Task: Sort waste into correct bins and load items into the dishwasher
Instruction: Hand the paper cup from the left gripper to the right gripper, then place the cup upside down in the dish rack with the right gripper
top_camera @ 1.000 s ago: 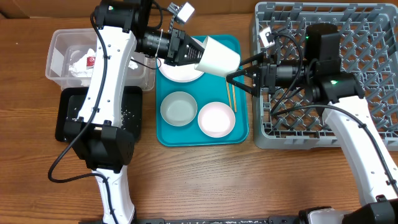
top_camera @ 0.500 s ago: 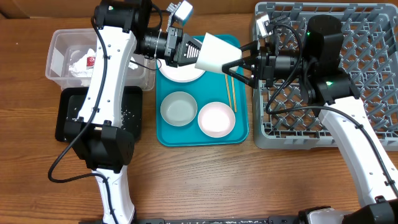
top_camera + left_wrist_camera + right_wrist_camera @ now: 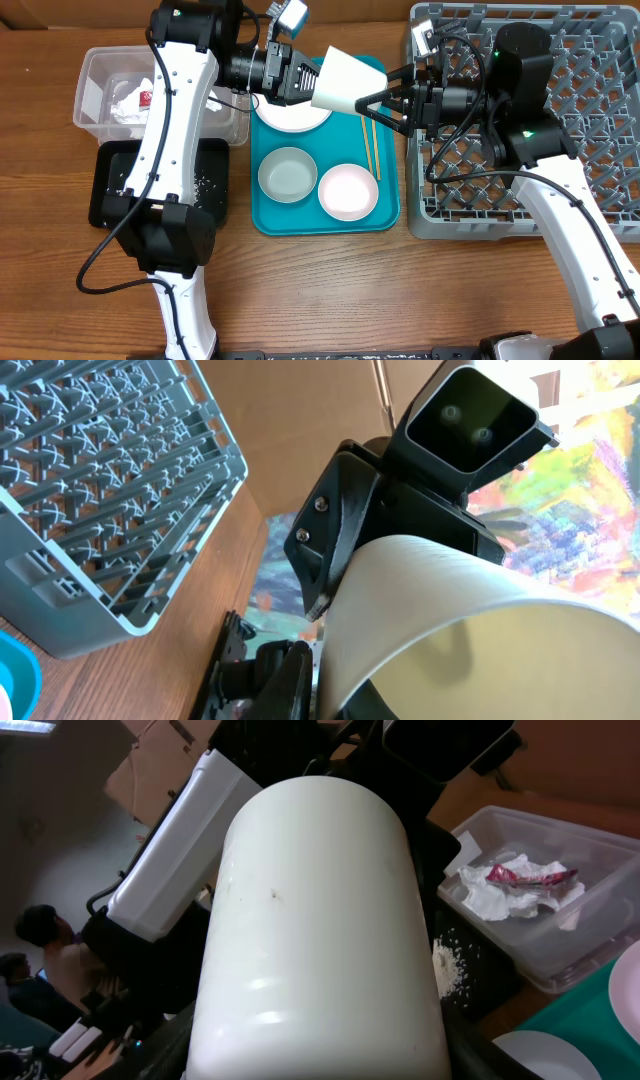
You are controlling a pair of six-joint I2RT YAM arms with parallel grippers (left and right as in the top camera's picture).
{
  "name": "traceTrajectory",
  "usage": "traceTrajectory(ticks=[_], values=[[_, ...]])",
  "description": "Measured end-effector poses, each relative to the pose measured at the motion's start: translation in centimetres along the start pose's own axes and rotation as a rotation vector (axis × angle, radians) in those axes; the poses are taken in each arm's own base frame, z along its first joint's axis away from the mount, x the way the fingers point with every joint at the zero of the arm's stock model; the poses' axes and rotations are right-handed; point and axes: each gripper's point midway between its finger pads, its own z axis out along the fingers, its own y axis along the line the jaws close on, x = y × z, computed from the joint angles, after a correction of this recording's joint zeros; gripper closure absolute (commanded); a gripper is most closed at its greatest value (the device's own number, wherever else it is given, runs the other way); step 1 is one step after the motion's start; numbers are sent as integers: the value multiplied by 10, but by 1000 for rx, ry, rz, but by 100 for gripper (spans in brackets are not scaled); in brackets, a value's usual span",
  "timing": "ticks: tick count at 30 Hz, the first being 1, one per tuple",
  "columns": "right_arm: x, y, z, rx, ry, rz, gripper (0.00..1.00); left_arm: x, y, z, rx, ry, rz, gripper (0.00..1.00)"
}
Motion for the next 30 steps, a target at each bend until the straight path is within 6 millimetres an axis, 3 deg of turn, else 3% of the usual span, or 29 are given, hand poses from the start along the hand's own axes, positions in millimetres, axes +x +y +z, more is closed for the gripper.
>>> traceTrajectory(ticks=[5,10,15,19,23,25,30], values=[[-1,1,-1,-3,-3,-12,50,0,0,0,-1,0,0,75],[-2,-4,-6,12,-9,5,45,1,3,0,-16,5,0,74],[0,-31,-36,108,-42,148,43,2,6,0,-31,9,0,73],[7,-65,-73,263,-97,322,43,2,7,0,-37,10,1,74],[37,-98,-107,465,-121,563,43,2,16,-1,-88,23,20,75],[60,-105,-116,578,-94,673,43,3,25,-2,-140,34,39,75],[105,-92,-136,865,28,817,41,6,57,-10,-324,77,57,75]])
